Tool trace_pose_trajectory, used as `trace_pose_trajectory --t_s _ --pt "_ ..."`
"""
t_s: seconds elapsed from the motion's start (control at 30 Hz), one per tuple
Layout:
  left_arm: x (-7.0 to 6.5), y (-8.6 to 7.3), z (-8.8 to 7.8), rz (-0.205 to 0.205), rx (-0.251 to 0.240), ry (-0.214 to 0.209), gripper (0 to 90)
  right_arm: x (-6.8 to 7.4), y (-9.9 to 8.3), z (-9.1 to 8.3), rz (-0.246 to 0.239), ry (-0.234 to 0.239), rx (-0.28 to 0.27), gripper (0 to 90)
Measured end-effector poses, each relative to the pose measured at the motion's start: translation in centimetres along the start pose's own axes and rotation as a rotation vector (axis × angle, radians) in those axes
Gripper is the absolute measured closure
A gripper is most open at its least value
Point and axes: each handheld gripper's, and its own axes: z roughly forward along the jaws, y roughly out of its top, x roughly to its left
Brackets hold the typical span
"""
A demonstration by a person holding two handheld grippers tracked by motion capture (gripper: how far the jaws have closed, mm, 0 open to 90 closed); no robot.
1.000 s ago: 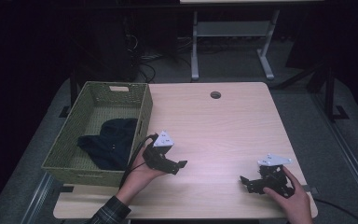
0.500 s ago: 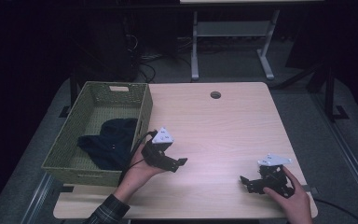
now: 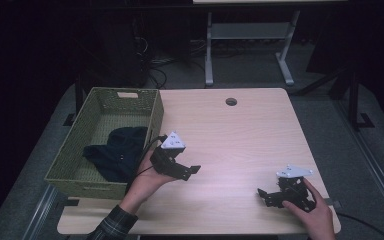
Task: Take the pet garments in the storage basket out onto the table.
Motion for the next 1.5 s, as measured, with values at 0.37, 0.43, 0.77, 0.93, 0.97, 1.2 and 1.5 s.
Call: trace_pose_trajectory --t_s 0.37,0.43,0.77,0.93,0.97,1.2,1.5 --pt "1.0 0.9 -1.4 -0.014 -0.032 0.012 14.1 0.0 0.0 0.0 0.0 0.0 0.0 0.0" --pt "1.2 1.1 -1.7 -0.018 -0.037 0.017 14.1 0.0 0.0 0.0 -0.001 0.0 -0.001 0.0" --pt "2.9 1.0 -3.3 -0.045 -0.051 0.049 14.1 0.0 0.0 0.0 -0.001 0.0 0.0 0.0" --pt "3.5 0.8 -3.7 -0.048 -0.045 0.069 14.1 0.0 0.0 0.0 0.0 0.0 0.0 0.0" --pt "3.6 0.7 -3.9 -0.05 -0.044 0.071 14.1 0.0 0.0 0.0 -0.001 0.0 0.0 0.0" --pt "4.7 0.2 -4.9 -0.065 -0.046 0.097 14.1 0.0 0.0 0.0 -0.002 0.0 0.0 0.0" --pt "6.1 -0.6 -6.4 -0.092 -0.068 0.13 14.2 0.0 0.0 0.0 -0.002 0.0 0.0 0.0"
